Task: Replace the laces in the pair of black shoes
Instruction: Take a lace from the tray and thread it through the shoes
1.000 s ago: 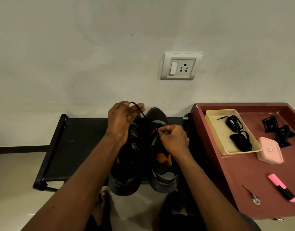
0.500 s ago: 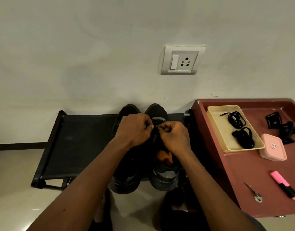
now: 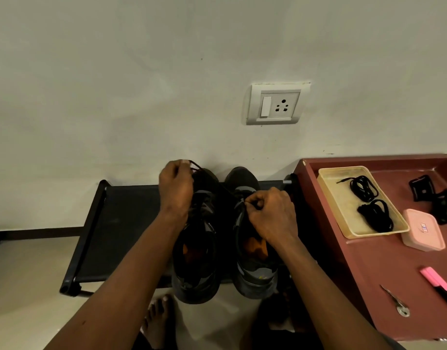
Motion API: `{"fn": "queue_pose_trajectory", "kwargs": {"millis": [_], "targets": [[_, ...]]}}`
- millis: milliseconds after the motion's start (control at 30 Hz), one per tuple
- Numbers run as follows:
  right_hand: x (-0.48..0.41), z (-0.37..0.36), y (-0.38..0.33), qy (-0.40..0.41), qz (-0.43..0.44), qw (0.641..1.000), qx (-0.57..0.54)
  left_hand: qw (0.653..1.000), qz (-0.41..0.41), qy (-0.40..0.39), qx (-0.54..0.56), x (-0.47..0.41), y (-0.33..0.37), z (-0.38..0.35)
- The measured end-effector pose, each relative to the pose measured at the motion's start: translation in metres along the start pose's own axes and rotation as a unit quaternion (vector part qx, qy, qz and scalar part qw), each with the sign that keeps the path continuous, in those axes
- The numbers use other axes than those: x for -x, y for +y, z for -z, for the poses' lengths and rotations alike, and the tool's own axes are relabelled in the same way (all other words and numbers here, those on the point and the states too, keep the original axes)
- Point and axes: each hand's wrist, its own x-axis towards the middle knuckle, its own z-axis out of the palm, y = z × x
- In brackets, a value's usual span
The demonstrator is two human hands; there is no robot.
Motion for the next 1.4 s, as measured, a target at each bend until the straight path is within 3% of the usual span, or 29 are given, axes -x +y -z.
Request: {"fn": "queue_pose_trajectory", "kwargs": {"millis": [167, 267, 367, 400, 500, 600, 700, 833, 933, 1033, 1167, 1300, 1333, 1400], "targets": [[-0.001, -0.002, 0.004, 0.014, 0.004, 1.000, -0.015, 0.963, 0.100, -0.037, 0.246, 0.001, 0.012, 0.006], [-0.002, -0.004, 0.009, -0.004, 0.001, 0.999, -0.041, 0.945, 0.131, -0.084, 0.287, 0.006, 0.011, 0.000], [-0.005, -0.005, 0.012, -0.031, -0.001, 0.998, -0.055, 0.989, 0.033, -0.132, 0.063, 0.011, 0.004, -0.009], [-0.006, -0.006, 0.012, -0.036, -0.001, 0.998, -0.055, 0.986, -0.024, -0.160, -0.034, 0.013, 0.002, -0.011], [-0.007, -0.007, 0.014, -0.041, 0.000, 0.998, -0.046, 0.908, -0.165, -0.256, -0.289, 0.022, -0.004, -0.016], [-0.008, -0.007, 0.015, -0.043, -0.001, 0.998, -0.048, 0.821, -0.216, -0.293, -0.440, 0.026, -0.007, -0.020], [-0.008, -0.008, 0.016, -0.039, 0.003, 0.998, -0.044, 0.806, -0.227, -0.283, -0.468, 0.024, -0.007, -0.020], [-0.009, -0.009, 0.016, -0.032, 0.009, 0.999, -0.032, 0.840, -0.251, -0.218, -0.429, 0.019, -0.007, -0.018], [-0.009, -0.008, 0.016, -0.033, 0.009, 0.999, -0.030, 0.914, -0.210, -0.127, -0.323, 0.012, -0.005, -0.013], [-0.009, -0.008, 0.016, -0.032, 0.009, 0.999, -0.032, 0.983, -0.102, -0.048, -0.145, 0.004, -0.002, -0.008], [-0.009, -0.009, 0.015, -0.028, 0.012, 0.999, -0.043, 1.000, -0.015, 0.006, -0.013, 0.000, 0.004, -0.002], [-0.008, -0.010, 0.014, -0.020, 0.006, 0.999, -0.046, 0.975, 0.083, -0.063, 0.198, 0.012, 0.017, -0.009], [-0.008, -0.011, 0.014, -0.015, 0.004, 0.999, -0.046, 0.973, 0.091, -0.087, 0.196, 0.015, 0.018, -0.011], [-0.007, -0.012, 0.014, -0.007, 0.000, 0.999, -0.039, 0.988, 0.035, -0.137, 0.068, 0.016, 0.014, -0.015]]}}
